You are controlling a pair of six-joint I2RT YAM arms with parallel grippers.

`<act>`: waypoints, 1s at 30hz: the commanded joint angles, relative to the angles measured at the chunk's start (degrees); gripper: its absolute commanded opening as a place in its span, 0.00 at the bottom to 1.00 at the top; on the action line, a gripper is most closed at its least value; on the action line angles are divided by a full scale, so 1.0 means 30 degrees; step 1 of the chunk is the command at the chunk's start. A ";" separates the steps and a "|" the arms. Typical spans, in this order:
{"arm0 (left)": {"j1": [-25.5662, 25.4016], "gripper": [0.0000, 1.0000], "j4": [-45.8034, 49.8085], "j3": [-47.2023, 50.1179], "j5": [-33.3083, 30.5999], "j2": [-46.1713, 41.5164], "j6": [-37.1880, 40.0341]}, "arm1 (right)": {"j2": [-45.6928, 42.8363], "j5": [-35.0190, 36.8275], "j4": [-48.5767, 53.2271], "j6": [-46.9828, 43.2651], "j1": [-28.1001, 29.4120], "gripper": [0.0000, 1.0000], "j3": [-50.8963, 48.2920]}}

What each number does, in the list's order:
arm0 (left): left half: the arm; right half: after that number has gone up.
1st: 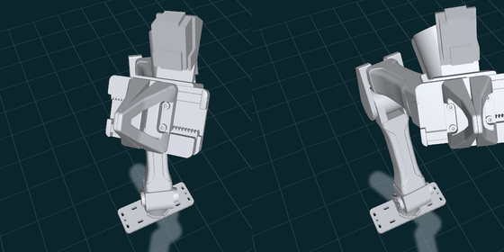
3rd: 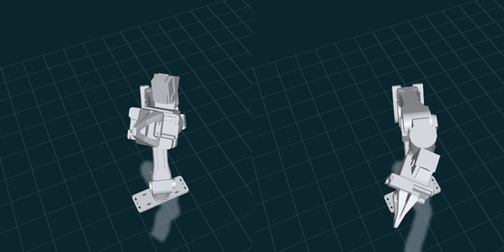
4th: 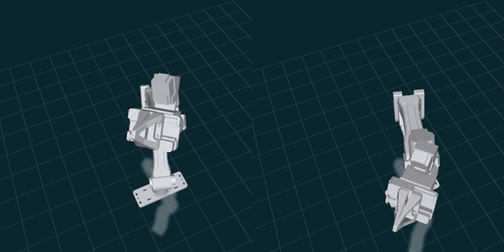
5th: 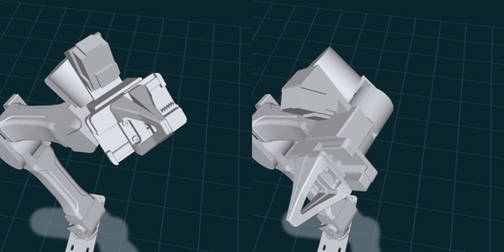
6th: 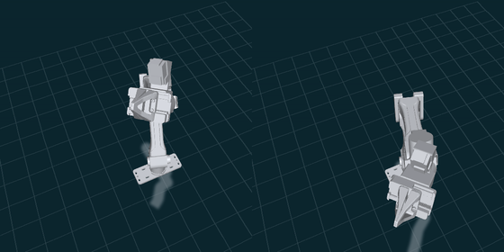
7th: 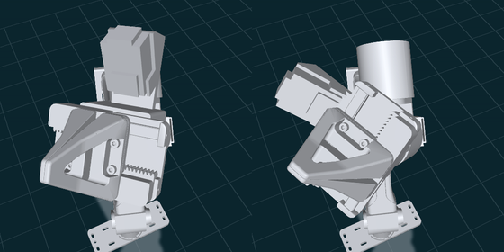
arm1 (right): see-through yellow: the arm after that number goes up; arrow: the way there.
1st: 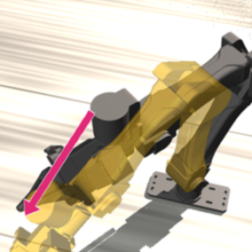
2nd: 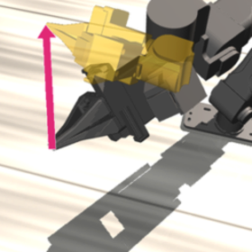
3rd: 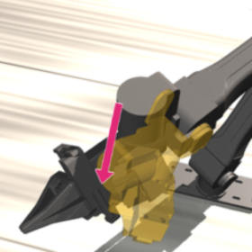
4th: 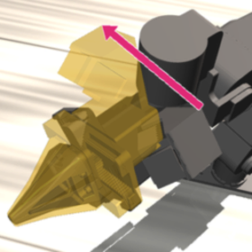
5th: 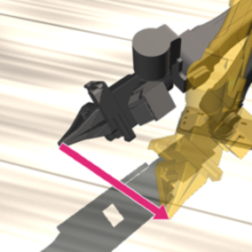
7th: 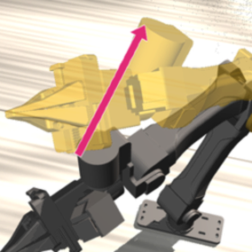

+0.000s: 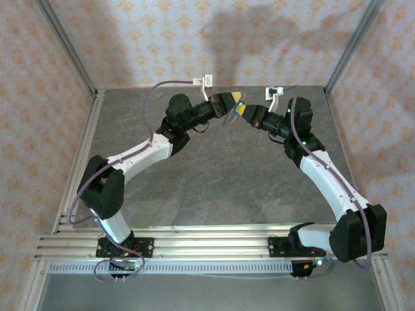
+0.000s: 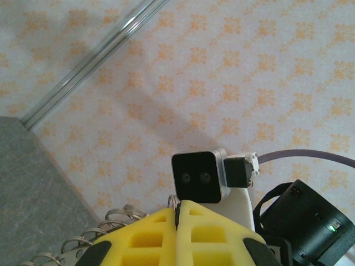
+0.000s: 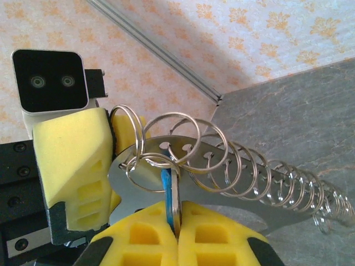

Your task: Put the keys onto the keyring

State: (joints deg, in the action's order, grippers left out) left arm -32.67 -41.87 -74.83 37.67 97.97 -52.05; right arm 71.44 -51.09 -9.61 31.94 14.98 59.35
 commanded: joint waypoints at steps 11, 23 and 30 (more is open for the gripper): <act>-0.0877 0.00 -0.5638 0.1933 -0.2003 -0.1798 0.2513 | -0.0281 -0.0515 -0.1573 0.1027 -0.0212 0.00 -0.0025; -0.1551 0.00 -0.8530 0.1362 -0.3340 -0.0498 0.2948 | -0.0075 -0.1220 -0.0729 0.0735 -0.0213 0.00 0.1703; -0.1546 0.00 -0.8810 0.1182 -0.3767 0.0066 0.2484 | -0.0387 -0.1979 -0.0565 0.0657 0.0175 0.00 0.1895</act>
State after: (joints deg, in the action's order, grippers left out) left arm -36.40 -62.26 -68.95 26.89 97.76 -44.53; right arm 71.40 -55.18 -11.88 34.46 14.96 63.02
